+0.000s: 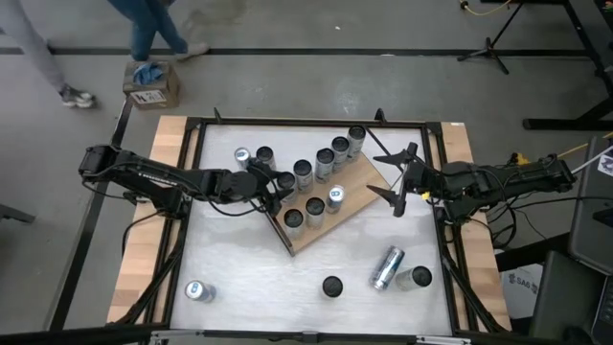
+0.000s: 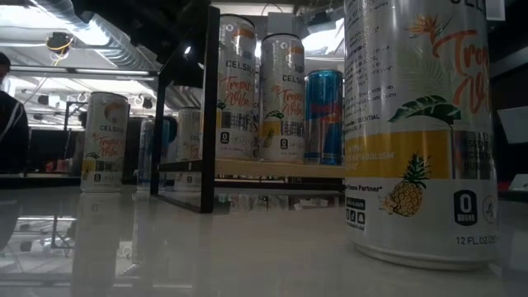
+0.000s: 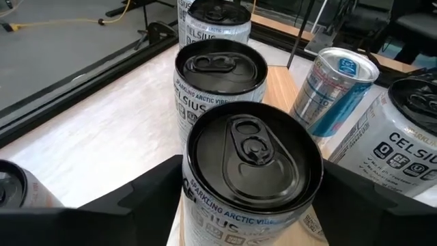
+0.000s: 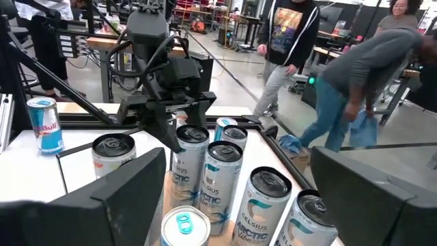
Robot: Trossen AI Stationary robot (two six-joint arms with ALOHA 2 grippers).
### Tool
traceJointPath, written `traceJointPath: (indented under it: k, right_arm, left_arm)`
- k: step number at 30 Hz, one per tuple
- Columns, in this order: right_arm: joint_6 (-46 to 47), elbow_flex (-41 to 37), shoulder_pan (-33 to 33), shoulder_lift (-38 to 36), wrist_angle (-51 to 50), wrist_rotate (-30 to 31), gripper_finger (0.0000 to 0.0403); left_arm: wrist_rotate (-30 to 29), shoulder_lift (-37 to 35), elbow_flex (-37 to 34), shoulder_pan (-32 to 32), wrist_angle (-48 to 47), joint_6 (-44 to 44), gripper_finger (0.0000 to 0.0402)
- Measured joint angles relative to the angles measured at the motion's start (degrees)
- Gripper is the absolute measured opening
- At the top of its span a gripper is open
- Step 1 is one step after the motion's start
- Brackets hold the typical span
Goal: Place canned beverage on shelf
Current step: Put the white blue soda can on the shelf
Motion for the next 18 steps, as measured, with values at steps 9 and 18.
traceJointPath:
  k: [9, 18]
  right_arm:
    - [0.0, 0.0, 0.0, 0.0, 0.0, 0.0, 0.0353]
    - [0.0, 0.0, 0.0, 0.0, 0.0, 0.0, 0.0353]
  left_arm:
    - [0.3, 0.1, -0.1, 0.0, -0.4, 0.0, 0.0288]
    - [0.2, 0.1, -0.1, 0.0, -0.2, 0.0, 0.0337]
